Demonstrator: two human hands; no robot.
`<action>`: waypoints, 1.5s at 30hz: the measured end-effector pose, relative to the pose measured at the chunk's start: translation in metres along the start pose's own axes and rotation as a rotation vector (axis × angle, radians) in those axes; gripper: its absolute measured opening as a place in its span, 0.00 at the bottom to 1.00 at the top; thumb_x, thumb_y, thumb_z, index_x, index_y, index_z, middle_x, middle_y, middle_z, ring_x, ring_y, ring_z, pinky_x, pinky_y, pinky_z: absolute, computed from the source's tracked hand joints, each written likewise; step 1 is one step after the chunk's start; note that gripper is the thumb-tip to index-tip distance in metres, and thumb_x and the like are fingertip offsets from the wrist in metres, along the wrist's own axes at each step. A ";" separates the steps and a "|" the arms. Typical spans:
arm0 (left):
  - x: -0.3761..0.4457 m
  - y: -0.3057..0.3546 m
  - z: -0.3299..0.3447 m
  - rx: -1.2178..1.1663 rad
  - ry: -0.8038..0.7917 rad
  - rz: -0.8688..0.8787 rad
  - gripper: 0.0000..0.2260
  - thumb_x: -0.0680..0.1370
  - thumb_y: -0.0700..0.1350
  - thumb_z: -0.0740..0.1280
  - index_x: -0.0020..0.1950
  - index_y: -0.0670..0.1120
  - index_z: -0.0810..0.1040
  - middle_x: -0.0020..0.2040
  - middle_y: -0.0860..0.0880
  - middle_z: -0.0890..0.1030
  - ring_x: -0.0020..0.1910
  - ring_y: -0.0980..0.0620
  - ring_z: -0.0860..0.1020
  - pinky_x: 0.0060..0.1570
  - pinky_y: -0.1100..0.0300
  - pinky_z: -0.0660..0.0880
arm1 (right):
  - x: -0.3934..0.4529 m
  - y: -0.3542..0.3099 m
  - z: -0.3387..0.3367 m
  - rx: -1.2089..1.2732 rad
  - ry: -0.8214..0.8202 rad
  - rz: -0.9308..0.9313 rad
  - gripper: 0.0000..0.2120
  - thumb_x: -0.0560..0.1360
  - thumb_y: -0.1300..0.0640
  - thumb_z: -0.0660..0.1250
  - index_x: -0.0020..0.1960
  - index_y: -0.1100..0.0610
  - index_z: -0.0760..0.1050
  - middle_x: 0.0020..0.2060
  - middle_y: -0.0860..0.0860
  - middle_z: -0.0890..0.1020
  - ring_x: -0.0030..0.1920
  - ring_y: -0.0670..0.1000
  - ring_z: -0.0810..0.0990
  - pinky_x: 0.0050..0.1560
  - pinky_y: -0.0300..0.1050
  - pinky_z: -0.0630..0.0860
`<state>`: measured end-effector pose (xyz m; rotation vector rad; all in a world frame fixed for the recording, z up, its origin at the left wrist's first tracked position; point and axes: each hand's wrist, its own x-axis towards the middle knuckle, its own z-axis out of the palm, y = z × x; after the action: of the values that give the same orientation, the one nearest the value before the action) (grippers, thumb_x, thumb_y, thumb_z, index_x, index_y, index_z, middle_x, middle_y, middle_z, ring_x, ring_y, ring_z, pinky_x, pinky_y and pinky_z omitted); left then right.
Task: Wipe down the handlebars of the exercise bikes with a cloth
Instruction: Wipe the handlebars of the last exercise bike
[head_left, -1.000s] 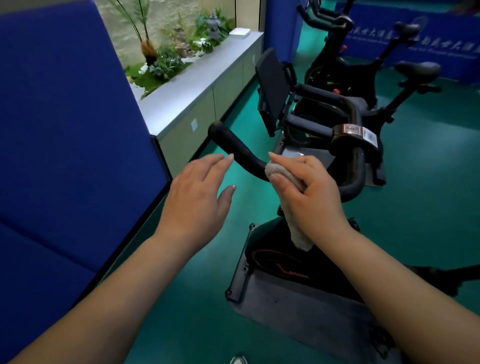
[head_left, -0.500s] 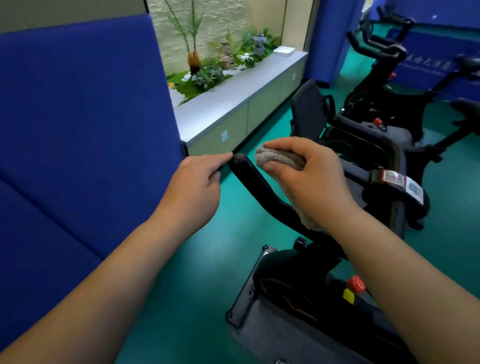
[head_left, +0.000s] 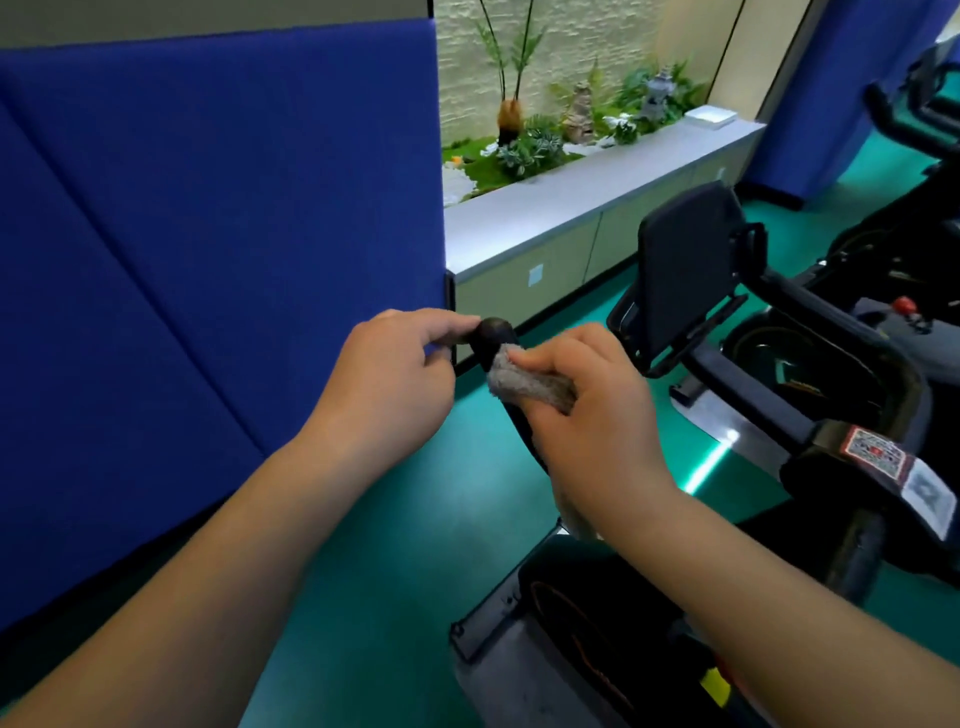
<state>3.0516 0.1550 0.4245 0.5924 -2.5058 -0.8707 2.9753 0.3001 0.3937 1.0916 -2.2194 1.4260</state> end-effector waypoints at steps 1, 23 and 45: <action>0.000 0.002 -0.002 0.000 -0.003 -0.009 0.19 0.79 0.38 0.59 0.59 0.60 0.79 0.57 0.53 0.78 0.48 0.56 0.76 0.40 0.72 0.69 | 0.008 -0.002 0.003 0.020 0.027 0.000 0.05 0.71 0.61 0.74 0.46 0.59 0.81 0.41 0.51 0.75 0.40 0.43 0.73 0.43 0.28 0.68; 0.003 0.009 -0.008 0.202 -0.029 0.183 0.16 0.78 0.43 0.63 0.64 0.53 0.78 0.54 0.56 0.81 0.57 0.53 0.74 0.53 0.63 0.69 | -0.008 0.000 -0.001 0.082 -0.087 0.370 0.15 0.76 0.61 0.67 0.58 0.46 0.80 0.50 0.38 0.81 0.52 0.35 0.76 0.54 0.26 0.68; 0.016 0.012 -0.010 0.170 -0.031 0.127 0.11 0.75 0.53 0.69 0.57 0.56 0.82 0.52 0.57 0.83 0.54 0.53 0.77 0.49 0.56 0.73 | 0.019 -0.012 0.013 -0.002 -0.077 0.383 0.10 0.80 0.57 0.60 0.45 0.54 0.79 0.40 0.47 0.82 0.44 0.46 0.77 0.46 0.43 0.73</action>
<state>3.0403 0.1505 0.4440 0.4698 -2.6310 -0.6297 2.9738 0.2775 0.4066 0.7577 -2.5880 1.5448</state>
